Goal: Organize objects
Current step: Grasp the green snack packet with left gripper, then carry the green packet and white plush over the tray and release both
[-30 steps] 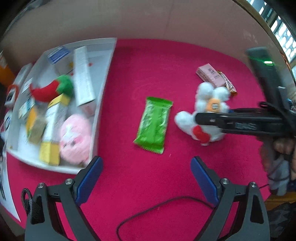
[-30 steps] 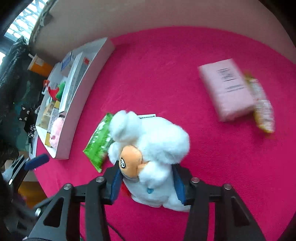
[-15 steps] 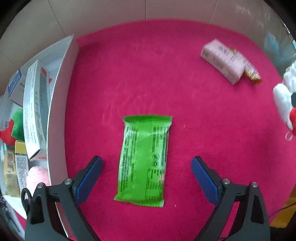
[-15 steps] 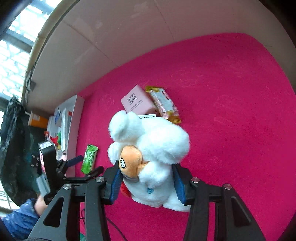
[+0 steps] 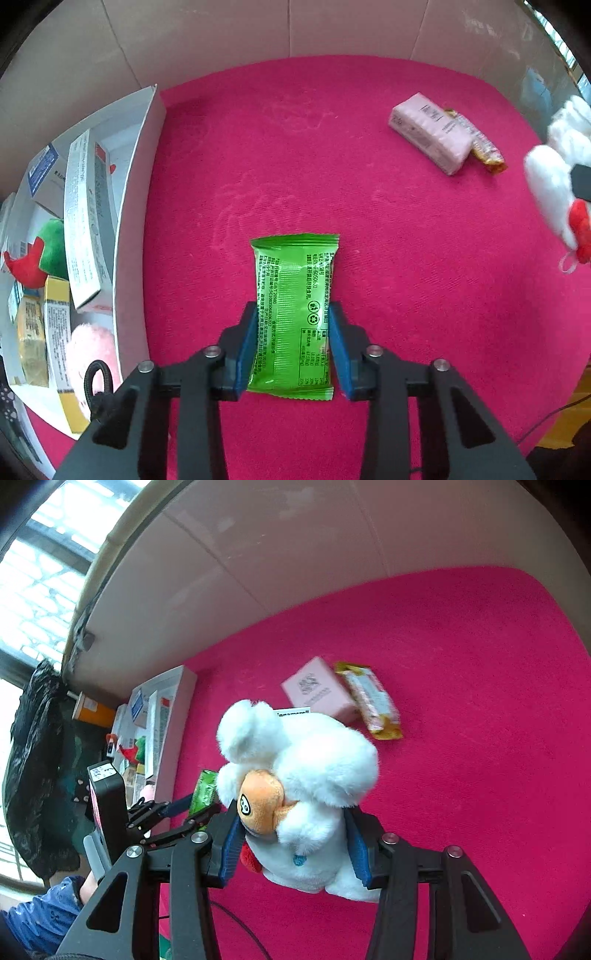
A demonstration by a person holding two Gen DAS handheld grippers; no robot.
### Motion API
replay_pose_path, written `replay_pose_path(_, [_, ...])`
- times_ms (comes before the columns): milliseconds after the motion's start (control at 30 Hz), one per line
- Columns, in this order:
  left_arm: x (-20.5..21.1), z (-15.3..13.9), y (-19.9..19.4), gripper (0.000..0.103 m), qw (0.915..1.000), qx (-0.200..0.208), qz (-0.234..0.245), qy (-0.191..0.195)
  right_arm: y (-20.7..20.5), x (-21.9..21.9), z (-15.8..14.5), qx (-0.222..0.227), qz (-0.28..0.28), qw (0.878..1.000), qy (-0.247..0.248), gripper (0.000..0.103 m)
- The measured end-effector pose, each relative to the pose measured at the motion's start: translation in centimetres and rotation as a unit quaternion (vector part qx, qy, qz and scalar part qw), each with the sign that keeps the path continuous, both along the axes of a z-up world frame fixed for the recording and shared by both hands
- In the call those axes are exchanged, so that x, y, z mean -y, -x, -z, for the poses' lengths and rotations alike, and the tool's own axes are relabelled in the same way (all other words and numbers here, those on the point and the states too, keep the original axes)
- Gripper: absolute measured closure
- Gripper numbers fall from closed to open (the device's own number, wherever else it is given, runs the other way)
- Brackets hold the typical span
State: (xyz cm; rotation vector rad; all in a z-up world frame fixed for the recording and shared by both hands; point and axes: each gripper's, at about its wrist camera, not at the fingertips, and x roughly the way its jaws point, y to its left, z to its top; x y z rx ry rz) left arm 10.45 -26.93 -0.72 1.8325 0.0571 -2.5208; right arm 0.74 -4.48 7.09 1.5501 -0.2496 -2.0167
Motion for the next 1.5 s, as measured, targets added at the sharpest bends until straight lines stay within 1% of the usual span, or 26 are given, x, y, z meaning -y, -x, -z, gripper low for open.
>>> replay_pose_path(100, [-0.5,-1.2,-0.7,0.067,0.9996,-0.018,0.006,-0.020,-0.4,0.8,-0.5,-0.008,-0.010,1.000,0.000,0.051])
replay_pose_path(300, [-1.1,-4.9,-1.9,0.067,0.9974,-0.063,0.017,-0.031,-1.1,2.3,-1.3,-0.018,-0.019,1.000,0.002,0.051])
replay_pose_path(367, [-1.3,-6.2,-1.7,0.067,0.9964,-0.078,0.017,-0.030,-1.4,2.9,-1.7,-0.023,-0.025,0.999,0.003,0.051])
replay_pose_path(567, [-0.8,-8.4,-4.0,0.067,0.9944,-0.104,0.001,-0.021,-2.4,4.6,-2.9,-0.036,-0.040,0.999,0.006,0.051])
replay_pose_path(633, [-0.2,-8.9,-5.0,0.067,0.9937,-0.110,-0.009,-0.020,-2.8,5.2,-3.3,-0.040,-0.046,0.998,0.007,0.051])
replay_pose_path(667, [0.8,-9.5,-4.4,0.067,0.9934,-0.113,-0.014,-0.018,-2.9,5.5,-3.5,-0.041,-0.049,0.998,0.007,0.051])
replay_pose_path(1033, [5.9,-10.7,-7.3,0.067,0.9883,-0.131,-0.076,-0.018,-5.0,10.4,-4.7,-0.053,-0.097,0.994,0.002,0.051])
replay_pose_path(1233, [8.0,-11.6,-9.6,0.067,0.9848,-0.139,-0.103,-0.018,-6.2,13.2,-5.1,-0.057,-0.120,0.991,0.000,0.051])
replay_pose_path(1500, [11.2,-11.9,-11.8,0.067,0.9792,-0.150,-0.135,-0.022,-7.2,16.5,-5.6,-0.063,-0.144,0.987,-0.008,0.051])
